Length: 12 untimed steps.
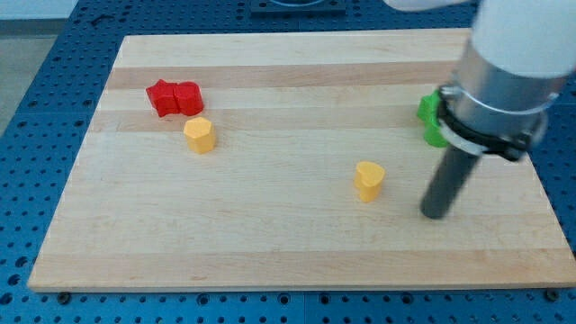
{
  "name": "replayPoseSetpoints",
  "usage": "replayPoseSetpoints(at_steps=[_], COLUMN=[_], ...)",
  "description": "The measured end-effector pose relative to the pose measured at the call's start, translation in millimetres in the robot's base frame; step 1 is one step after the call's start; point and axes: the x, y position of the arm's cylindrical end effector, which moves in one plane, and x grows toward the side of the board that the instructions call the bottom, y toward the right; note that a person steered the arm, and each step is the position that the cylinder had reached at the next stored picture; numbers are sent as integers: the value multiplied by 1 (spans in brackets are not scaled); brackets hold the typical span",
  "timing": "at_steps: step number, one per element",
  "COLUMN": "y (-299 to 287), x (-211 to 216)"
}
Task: Move the yellow heart to the center of the board
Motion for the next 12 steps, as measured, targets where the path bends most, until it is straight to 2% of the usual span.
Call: replayPoseSetpoints(at_steps=[1, 2, 3, 4, 5, 6, 7, 8, 9, 11, 12], y=[-36, -37, -18, -38, -73, -63, -32, 12, -4, -113, -131], x=[-65, -70, -10, 32, 2, -13, 1, -14, -40, -56, -82])
